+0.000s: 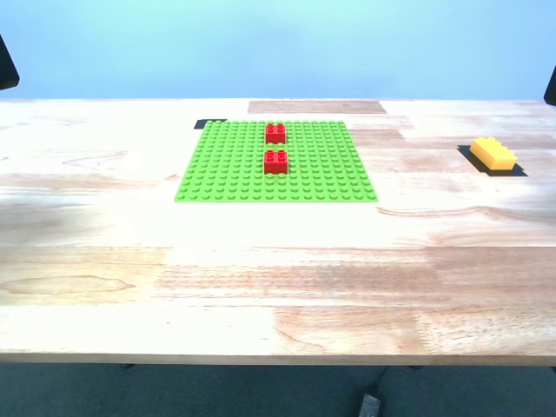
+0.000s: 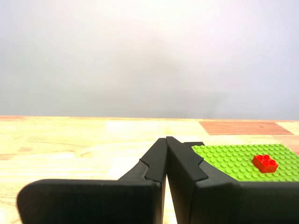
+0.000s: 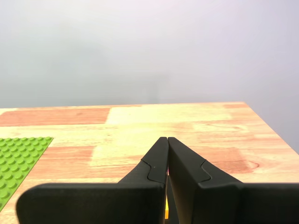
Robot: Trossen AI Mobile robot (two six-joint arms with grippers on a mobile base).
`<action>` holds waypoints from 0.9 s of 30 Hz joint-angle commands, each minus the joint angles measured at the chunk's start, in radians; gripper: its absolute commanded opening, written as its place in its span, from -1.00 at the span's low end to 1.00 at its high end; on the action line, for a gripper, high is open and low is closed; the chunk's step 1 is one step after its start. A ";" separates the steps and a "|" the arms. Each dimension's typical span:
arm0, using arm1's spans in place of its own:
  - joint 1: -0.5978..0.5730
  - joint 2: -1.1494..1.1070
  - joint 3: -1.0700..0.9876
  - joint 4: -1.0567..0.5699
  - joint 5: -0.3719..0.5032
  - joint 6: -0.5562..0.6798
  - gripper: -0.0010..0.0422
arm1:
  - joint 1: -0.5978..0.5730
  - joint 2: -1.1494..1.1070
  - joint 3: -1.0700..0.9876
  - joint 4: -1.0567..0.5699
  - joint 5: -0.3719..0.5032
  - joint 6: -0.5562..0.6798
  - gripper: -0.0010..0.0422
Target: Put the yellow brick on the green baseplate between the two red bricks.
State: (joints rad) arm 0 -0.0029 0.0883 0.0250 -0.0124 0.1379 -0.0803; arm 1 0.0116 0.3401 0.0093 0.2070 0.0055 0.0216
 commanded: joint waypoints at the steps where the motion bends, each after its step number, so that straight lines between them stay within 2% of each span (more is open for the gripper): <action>1: 0.000 0.000 0.001 0.000 0.000 0.000 -0.96 | 0.000 0.000 0.001 0.002 0.000 0.000 -0.96; 11: 0.000 0.000 0.001 0.001 0.000 0.000 -0.96 | 0.000 0.000 0.001 0.003 0.000 0.003 -0.96; 13: 0.000 0.000 0.001 0.013 0.014 -0.002 -0.96 | 0.000 0.000 0.001 0.010 -0.025 0.060 -0.96; 16: 0.000 0.003 0.011 0.073 0.115 -0.013 -0.96 | 0.000 0.000 0.021 0.032 -0.145 0.043 -0.96; 17: 0.000 0.009 0.028 0.064 0.121 -0.023 -0.96 | 0.000 0.001 0.046 0.010 -0.164 0.029 -0.96; 21: 0.000 0.078 0.154 -0.036 0.147 0.033 -0.96 | 0.000 0.050 0.193 -0.143 -0.065 0.055 -0.96; 23: 0.000 0.138 0.235 -0.077 0.222 0.054 -0.96 | 0.000 0.103 0.279 -0.214 -0.027 0.056 -0.96; 27: 0.000 0.291 0.436 -0.207 0.413 0.100 -0.96 | 0.000 0.254 0.459 -0.374 -0.025 0.053 -0.96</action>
State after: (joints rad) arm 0 -0.0032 0.3382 0.4057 -0.1734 0.5079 -0.0139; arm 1 0.0116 0.5522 0.4210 -0.1265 -0.0196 0.0742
